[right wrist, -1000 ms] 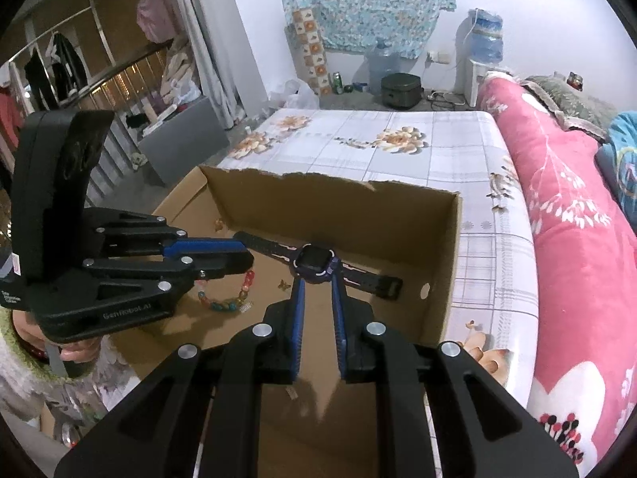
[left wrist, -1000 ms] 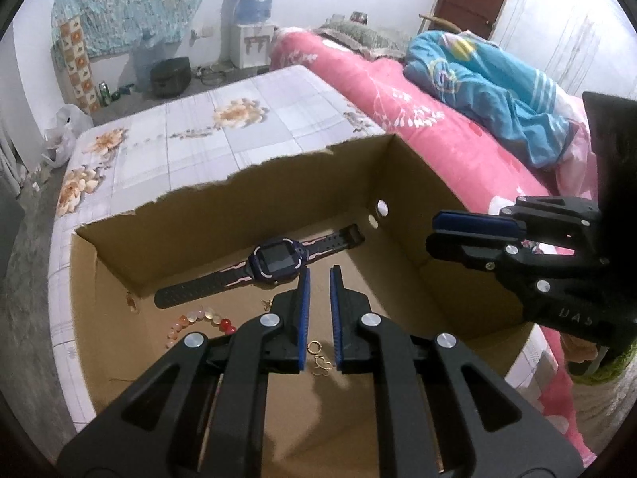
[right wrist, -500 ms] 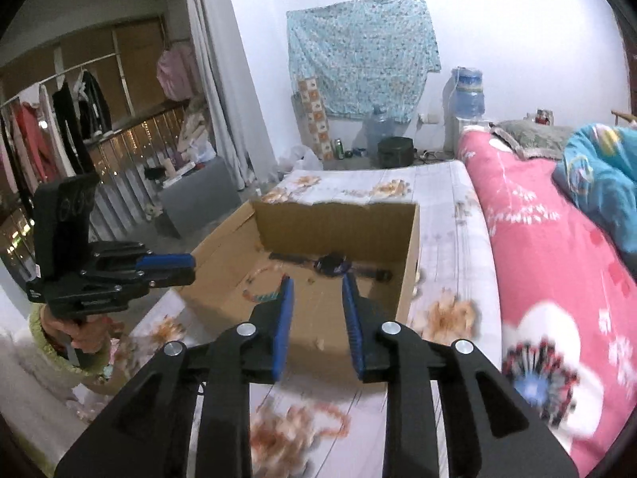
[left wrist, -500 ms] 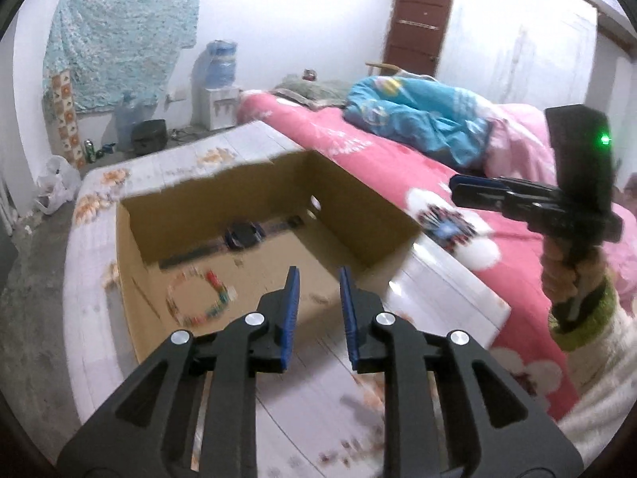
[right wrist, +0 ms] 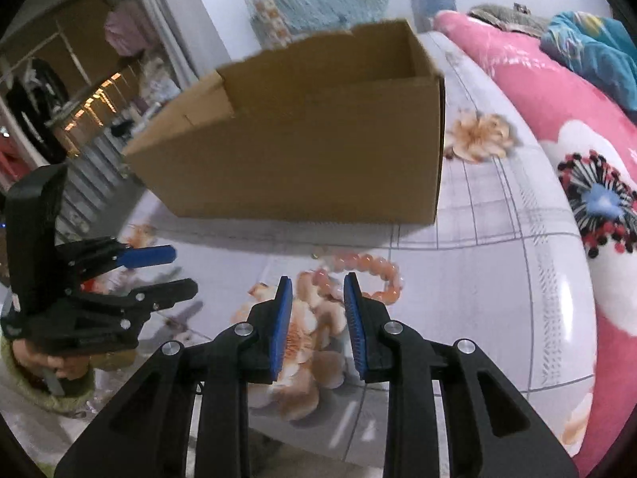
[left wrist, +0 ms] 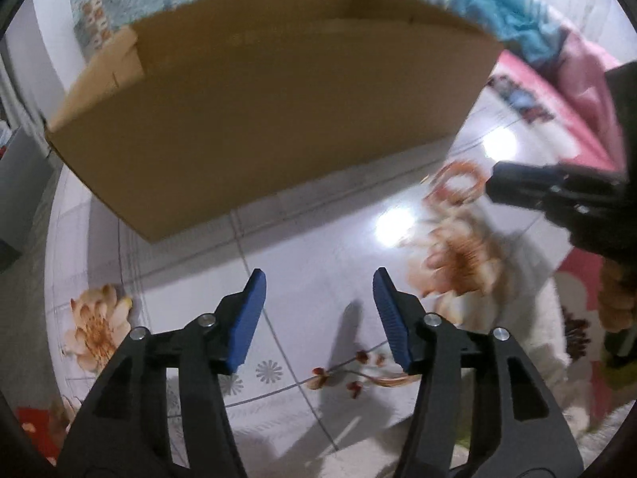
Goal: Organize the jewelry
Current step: 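Move the left gripper back to the gold ring charm on the table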
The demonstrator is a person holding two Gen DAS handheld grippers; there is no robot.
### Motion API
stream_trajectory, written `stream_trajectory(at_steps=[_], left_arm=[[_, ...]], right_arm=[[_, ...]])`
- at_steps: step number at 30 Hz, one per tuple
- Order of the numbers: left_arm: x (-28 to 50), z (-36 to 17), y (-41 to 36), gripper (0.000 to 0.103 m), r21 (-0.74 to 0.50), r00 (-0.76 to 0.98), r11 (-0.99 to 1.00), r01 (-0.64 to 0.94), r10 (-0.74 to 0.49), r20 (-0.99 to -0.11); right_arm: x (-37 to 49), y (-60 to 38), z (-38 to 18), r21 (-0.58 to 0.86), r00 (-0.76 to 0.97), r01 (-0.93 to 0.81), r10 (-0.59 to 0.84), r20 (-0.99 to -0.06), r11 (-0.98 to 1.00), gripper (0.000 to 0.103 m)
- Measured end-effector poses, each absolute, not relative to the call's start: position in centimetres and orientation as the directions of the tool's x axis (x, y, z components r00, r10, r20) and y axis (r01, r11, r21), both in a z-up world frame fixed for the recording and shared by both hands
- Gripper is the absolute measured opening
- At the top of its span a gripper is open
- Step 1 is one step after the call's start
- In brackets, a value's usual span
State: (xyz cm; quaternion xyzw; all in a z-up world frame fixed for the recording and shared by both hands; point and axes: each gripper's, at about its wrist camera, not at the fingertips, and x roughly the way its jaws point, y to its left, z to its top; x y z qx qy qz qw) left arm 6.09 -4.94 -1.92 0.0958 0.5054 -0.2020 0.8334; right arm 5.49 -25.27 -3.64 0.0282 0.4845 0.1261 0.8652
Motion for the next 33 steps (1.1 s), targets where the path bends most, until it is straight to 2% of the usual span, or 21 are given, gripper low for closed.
stream_trajectory(at_steps=[7,11,18,29,33], left_arm=[[5.8,-3.2,-5.8,0.067,0.065,0.458,0.899,0.434,-0.158,-0.875],[5.6,-3.1,-6.5,0.07,0.099,0.483,0.895,0.436,-0.139,-0.864],[5.9,-3.2,-7.0,0.073,0.1,0.488,0.897,0.432,-0.139,-0.862],[5.6,-3.2,-7.1,0.074,0.104,0.497,0.901,0.421,-0.134,-0.857],[5.6,-3.3,-6.7,0.076,0.094,0.501,0.905,0.414,-0.14,-0.854]], right_arm=[[5.9,-23.3,-4.1,0.126,0.489,-0.236,0.23,-0.841,0.963,0.027],[6.7,-23.1,-4.5,0.105,0.48,-0.25,0.218,-0.85,0.962,0.027],[6.9,-21.6,-5.0,0.008,0.5,-0.281,0.154,-0.852,0.96,0.027],[7.5,-20.7,-6.0,-0.039,0.491,-0.294,0.116,-0.863,0.955,0.026],[7.4,-20.7,-6.2,-0.045,0.497,-0.284,0.107,-0.861,0.958,0.019]])
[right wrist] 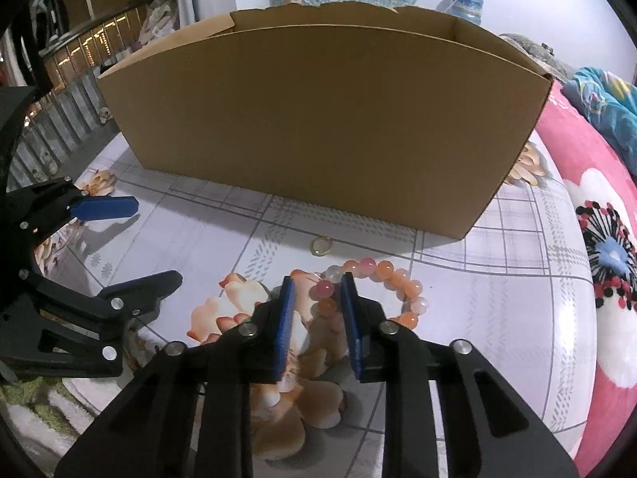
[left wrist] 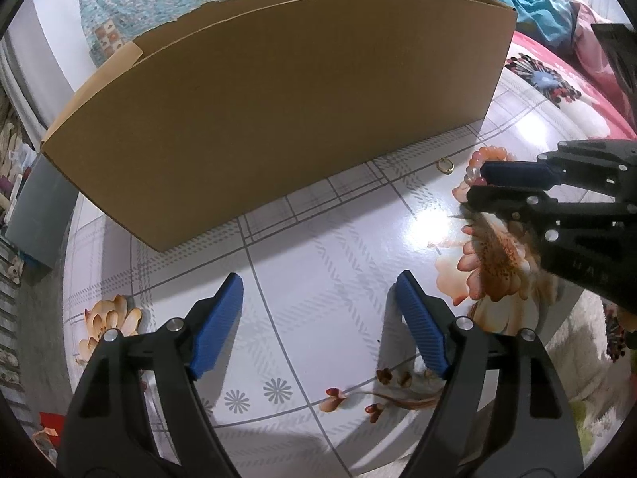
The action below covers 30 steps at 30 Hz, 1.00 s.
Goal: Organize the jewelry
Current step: 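Move the left gripper back to the gold ring charm on the table, then grasp the gold ring charm with the left gripper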
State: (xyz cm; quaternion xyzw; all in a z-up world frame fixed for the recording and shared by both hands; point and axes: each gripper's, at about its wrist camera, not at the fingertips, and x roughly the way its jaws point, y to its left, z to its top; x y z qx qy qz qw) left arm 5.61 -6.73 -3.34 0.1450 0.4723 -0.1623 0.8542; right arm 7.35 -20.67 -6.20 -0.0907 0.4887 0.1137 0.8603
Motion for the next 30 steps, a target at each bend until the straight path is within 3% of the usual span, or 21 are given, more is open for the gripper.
stream_trajectory(at_steps=[10,15,20,25,30], left_arm=[[5.5,-3.5,-6.4,0.078,0.073,0.512,0.906,0.418,-0.168,-0.843],[5.1,-3.0,-7.6,0.077,0.072,0.532,0.878,0.474,-0.22,-0.817],[4.8,-2.0,-9.8,0.062,0.026,0.531,0.826,0.563,-0.337,-0.778],[5.7,-2.1,-12.7,0.038,0.008,0.485,0.772,0.636,-0.392,-0.782],[7.1,-2.5,-14.3,0.031,0.017,0.463,0.756,0.655,-0.384,-0.799]], right_arm=[[7.0,-24.4,-5.7,-0.012,0.518,-0.176,0.082,-0.851,0.984,0.014],[6.8,-26.7,-5.8,0.098,0.537,-0.125,0.151,-0.83,0.987,0.014],[6.6,-27.8,-6.1,0.159,0.554,-0.132,0.206,-0.807,0.978,0.014],[6.7,-28.7,-6.4,0.219,0.559,-0.147,0.264,-0.786,0.965,0.014],[6.8,-29.6,-6.7,0.266,0.562,-0.159,0.309,-0.767,0.951,0.013]])
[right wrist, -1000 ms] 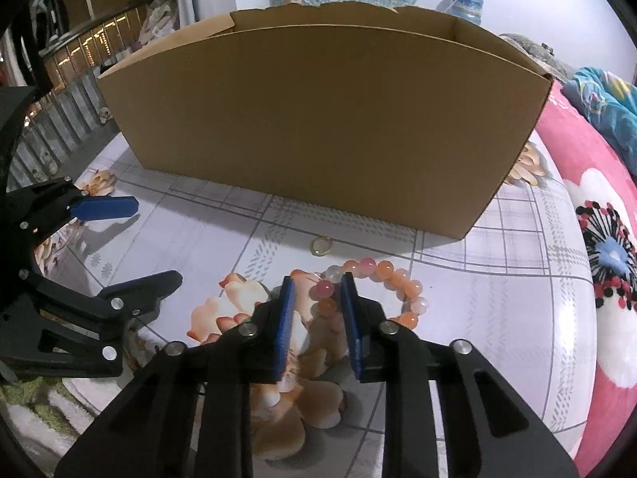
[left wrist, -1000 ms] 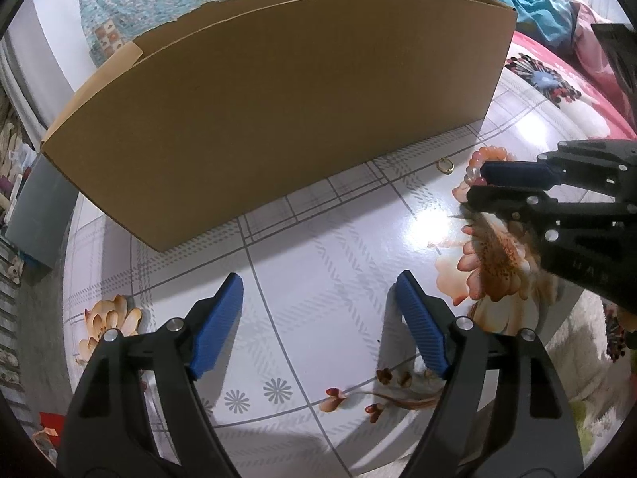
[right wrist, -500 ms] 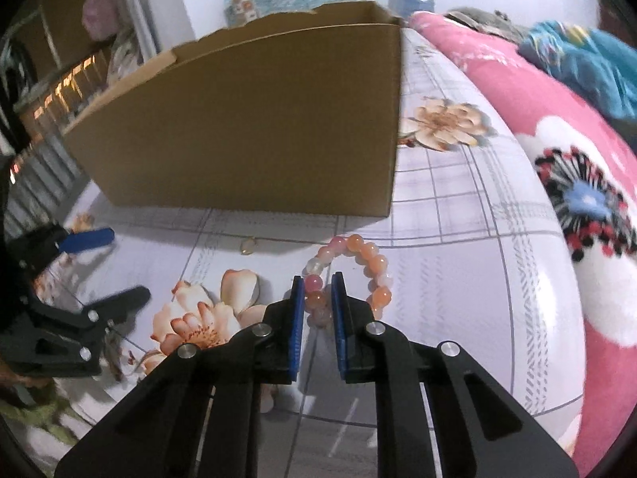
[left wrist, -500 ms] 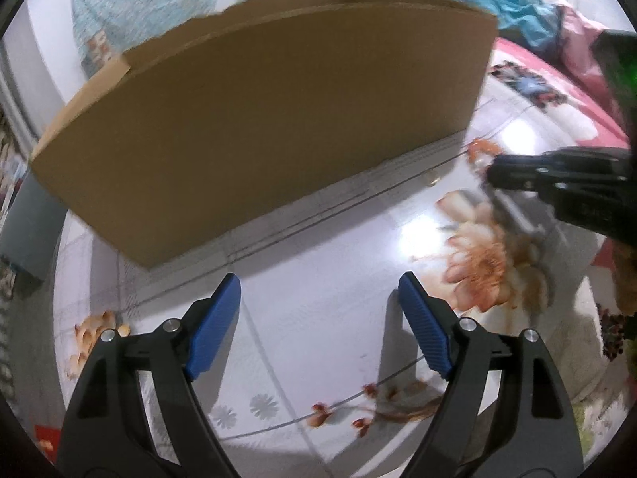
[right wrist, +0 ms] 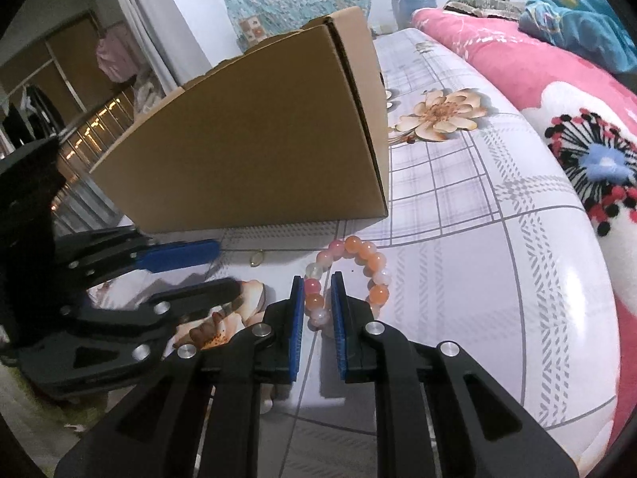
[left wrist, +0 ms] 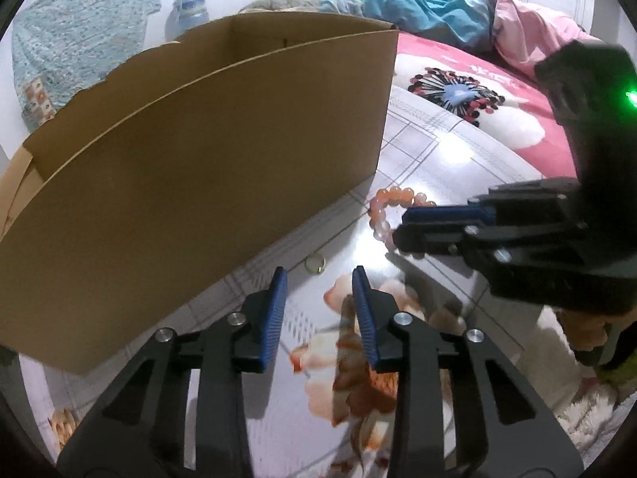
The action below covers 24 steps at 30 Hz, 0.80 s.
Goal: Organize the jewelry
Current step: 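Grasp the gold ring charm with the left gripper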
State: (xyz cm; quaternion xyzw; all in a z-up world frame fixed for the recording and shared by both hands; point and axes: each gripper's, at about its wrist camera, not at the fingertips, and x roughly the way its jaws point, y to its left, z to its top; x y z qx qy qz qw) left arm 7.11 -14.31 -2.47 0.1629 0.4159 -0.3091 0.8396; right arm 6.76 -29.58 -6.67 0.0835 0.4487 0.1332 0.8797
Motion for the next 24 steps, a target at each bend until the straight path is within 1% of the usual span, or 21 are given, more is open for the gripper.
stream_trajectory(at_steps=[2,4,7,14,16,24], left_arm=[[7.6,-2.6,-14.7,0.029,0.021,0.459,0.752,0.658,-0.379,-0.804],[8.0,-3.0,-15.0,0.023,0.035,0.452,0.749,0.662,-0.361,-0.816],[8.4,-3.1,-15.1,0.018,0.034,0.442,0.744,0.667,-0.359,-0.822],[9.1,-3.2,-15.4,0.015,0.006,0.417,0.745,0.667,-0.366,-0.832],[9.1,-3.1,-15.2,0.01,0.009,0.419,0.747,0.665,-0.363,-0.832],[9.1,-3.3,-15.3,0.01,0.0,0.42,0.753,0.658,-0.367,-0.83]], right_arm=[[6.8,-29.9,-6.8,0.281,0.563,-0.165,0.324,-0.76,0.946,0.013],[6.7,-30.2,-6.9,0.297,0.563,-0.166,0.338,-0.754,0.94,0.012],[6.6,-30.5,-7.0,0.314,0.563,-0.17,0.354,-0.747,0.934,0.012],[6.3,-30.5,-7.1,0.329,0.567,-0.173,0.367,-0.738,0.928,0.012],[6.2,-30.5,-7.1,0.331,0.567,-0.173,0.368,-0.737,0.928,0.012],[5.9,-30.7,-7.2,0.334,0.571,-0.171,0.37,-0.733,0.927,0.012]])
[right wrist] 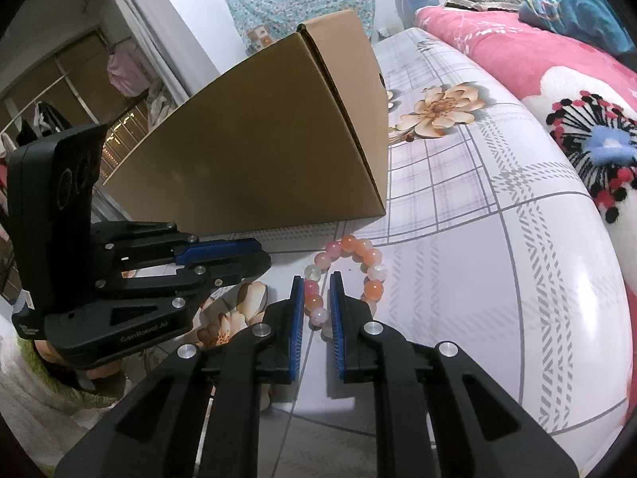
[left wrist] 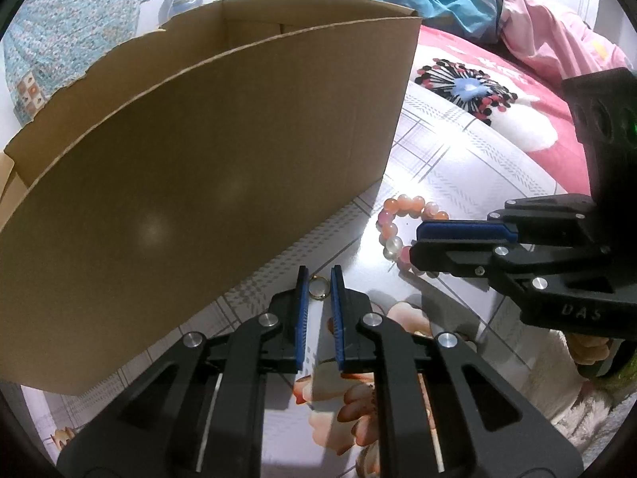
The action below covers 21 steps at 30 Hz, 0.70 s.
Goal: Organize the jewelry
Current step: 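Grasp the gold ring charm with the left gripper, then carry the gold ring charm with the left gripper over the box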
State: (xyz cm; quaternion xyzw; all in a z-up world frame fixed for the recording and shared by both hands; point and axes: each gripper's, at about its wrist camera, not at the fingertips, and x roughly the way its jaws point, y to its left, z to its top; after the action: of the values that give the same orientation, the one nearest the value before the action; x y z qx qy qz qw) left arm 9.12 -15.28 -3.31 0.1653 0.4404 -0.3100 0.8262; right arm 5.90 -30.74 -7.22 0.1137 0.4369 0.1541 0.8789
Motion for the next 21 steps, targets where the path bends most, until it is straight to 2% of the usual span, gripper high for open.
stream_trajectory(at_steps=[11,17,21], left_arm=[[8.3,-3.0,-13.1,0.01,-0.015,0.436,0.786,0.619,-0.36,-0.825],[7.7,-2.6,-11.8,0.01,-0.016,0.452,0.798,0.603,-0.359,-0.816],[7.3,-2.6,-11.3,0.01,-0.012,0.461,0.807,0.59,-0.349,-0.816]], right_arm=[[6.1,-31.2,-7.1,0.347,0.567,-0.166,0.377,-0.732,0.923,0.013],[6.6,-31.1,-6.9,0.357,0.553,-0.16,0.383,-0.74,0.92,0.016],[6.9,-30.6,-6.7,0.346,0.545,-0.156,0.373,-0.751,0.925,0.024]])
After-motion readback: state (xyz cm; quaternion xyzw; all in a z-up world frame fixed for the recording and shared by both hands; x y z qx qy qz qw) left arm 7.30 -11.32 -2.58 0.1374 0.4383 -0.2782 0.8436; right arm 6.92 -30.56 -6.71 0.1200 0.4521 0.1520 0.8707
